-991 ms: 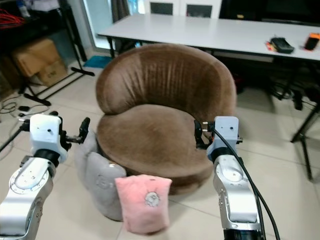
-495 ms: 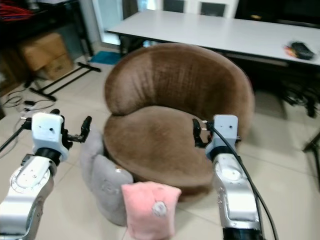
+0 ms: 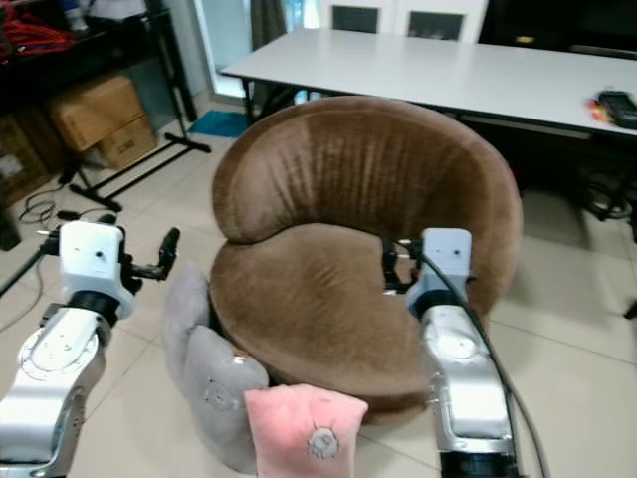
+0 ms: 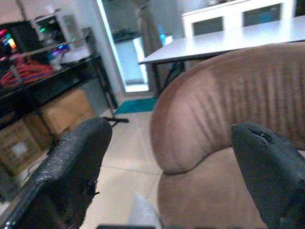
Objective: Move the pillow to the sofa from floor
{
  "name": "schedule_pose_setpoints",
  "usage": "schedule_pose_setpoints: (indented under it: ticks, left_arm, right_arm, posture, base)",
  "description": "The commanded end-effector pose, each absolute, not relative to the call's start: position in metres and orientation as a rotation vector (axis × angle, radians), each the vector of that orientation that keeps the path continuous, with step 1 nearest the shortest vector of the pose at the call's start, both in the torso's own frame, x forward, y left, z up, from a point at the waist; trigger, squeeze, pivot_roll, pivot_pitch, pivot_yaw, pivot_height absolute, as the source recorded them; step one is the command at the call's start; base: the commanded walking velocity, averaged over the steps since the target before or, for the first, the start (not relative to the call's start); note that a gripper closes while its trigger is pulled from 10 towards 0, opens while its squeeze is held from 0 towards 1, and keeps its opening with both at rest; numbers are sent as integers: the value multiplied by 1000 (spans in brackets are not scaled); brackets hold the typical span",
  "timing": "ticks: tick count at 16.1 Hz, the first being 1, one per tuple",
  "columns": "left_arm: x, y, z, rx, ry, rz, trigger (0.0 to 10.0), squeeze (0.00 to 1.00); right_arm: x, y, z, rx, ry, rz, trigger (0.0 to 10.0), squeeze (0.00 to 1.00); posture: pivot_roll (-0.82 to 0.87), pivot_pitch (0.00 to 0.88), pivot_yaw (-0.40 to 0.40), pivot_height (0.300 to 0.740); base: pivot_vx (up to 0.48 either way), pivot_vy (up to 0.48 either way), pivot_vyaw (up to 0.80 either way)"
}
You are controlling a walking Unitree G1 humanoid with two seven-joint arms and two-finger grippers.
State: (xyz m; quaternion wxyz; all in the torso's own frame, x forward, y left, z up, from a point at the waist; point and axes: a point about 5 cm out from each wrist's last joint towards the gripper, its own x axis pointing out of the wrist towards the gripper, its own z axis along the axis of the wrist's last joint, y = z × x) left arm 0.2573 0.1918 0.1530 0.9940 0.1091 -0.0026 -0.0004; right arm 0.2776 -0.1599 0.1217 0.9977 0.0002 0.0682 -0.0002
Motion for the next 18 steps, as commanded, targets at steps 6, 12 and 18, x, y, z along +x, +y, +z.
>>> schedule_pose_setpoints:
  ticks: [6,12,18]
  left_arm:
    - [258,190,152,220,-8,-6,10000,0]
    - [259,194,154,250,-9,-7,10000,0]
    - [259,195,152,231,-7,-3,10000,0]
  right_arm:
    - [281,-159,126,-51,102,23,10000,0]
    - [282,-159,125,-14,101,11,10000,0]
    - [281,-162,123,-10,113,2,10000,0]
  posture:
    - [-65,0,30,740]
    - [-63,0,33,740]
    - [-64,0,38,740]
  base:
    - [0,-47,0]
    - [0,-429,667]
    - [0,-293,0]
